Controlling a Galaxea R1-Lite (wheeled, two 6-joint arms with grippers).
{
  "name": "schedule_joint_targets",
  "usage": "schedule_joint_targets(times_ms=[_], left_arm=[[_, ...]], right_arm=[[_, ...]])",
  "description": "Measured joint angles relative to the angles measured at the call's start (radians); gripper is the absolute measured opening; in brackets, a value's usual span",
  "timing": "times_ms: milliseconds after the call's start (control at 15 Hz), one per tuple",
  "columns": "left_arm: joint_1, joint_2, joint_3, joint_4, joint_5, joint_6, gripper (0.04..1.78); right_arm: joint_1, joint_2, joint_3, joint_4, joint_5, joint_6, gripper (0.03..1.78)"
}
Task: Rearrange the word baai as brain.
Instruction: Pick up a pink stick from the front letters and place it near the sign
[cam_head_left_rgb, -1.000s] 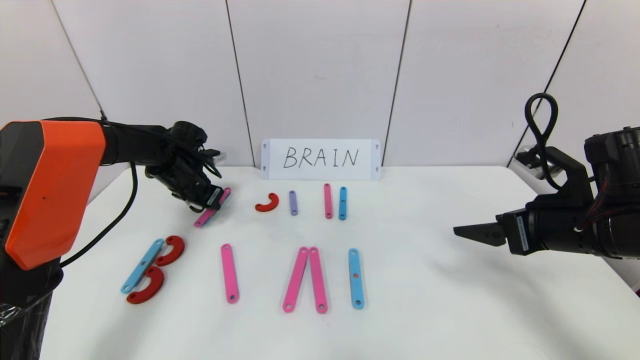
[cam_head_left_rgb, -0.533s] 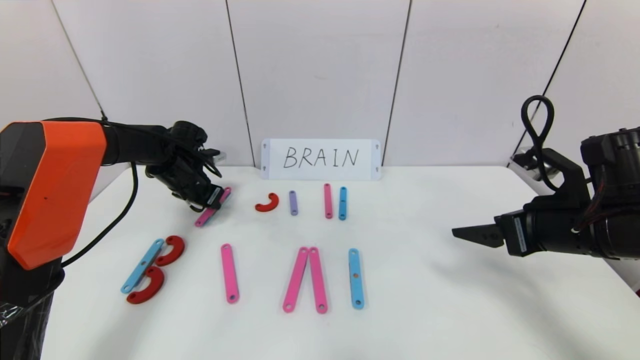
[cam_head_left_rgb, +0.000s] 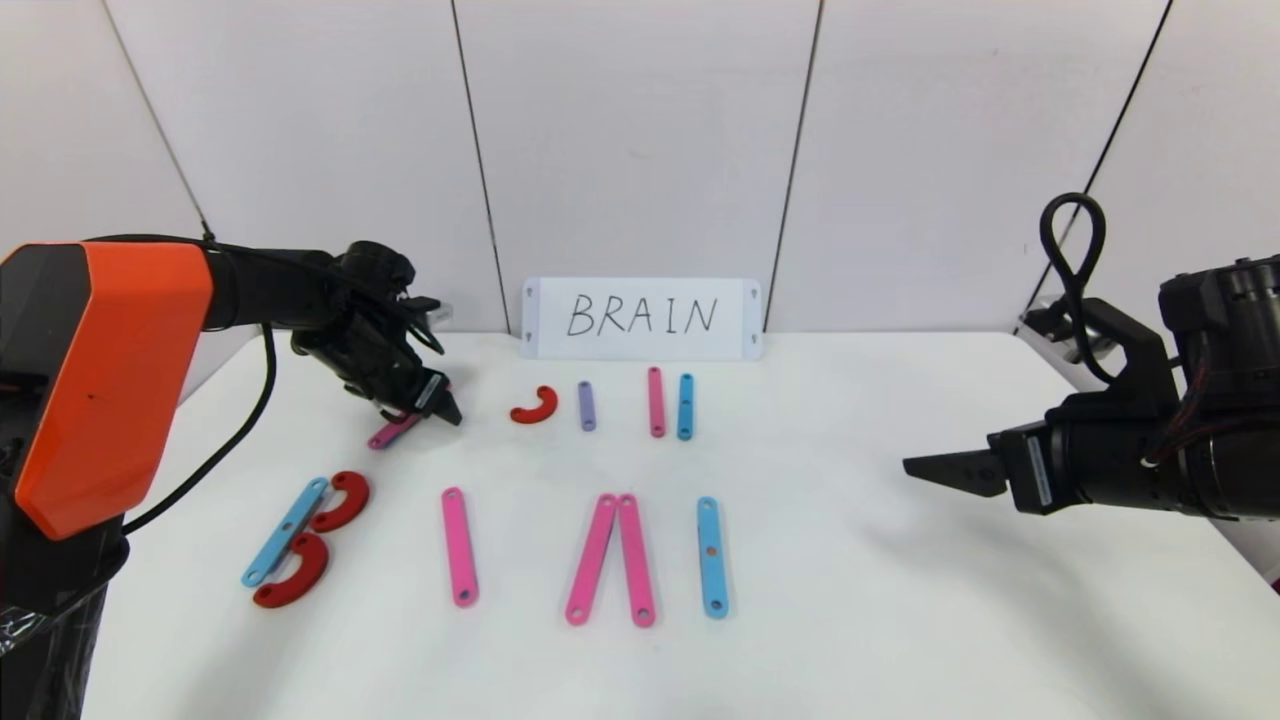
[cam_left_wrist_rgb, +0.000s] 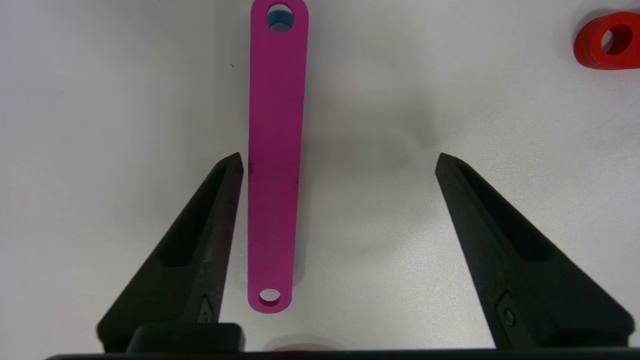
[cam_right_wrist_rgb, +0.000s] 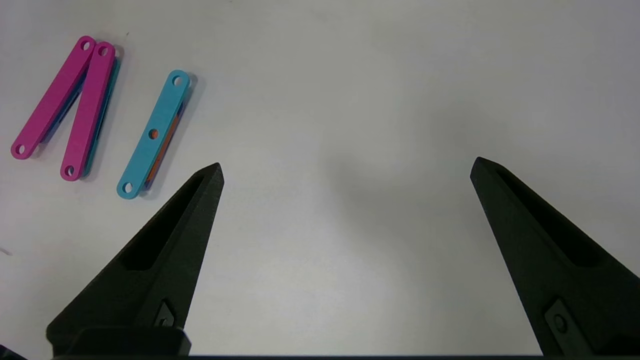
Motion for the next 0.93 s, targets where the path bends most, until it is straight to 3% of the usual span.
schedule_joint_targets(times_ms=[267,800,933], left_arm=[[0.000,0.000,0.000,0.000,0.000,-0.004,1.74],[-0.002,-0.049,0.003,0.001,0.000,-0.114,1.74],[-0.008,-0.083,0.009,0.020,0.017,-0.180,1.74]], right_arm=[[0.001,0.001,0.001,0.000,0.000,-0.002,1.73],[-0.018,0.001,-0.008,-0.001,0.002,0.002,1.73],[-0.038,0.001,-0.016,-0.015,0.040,0.002,1.73]])
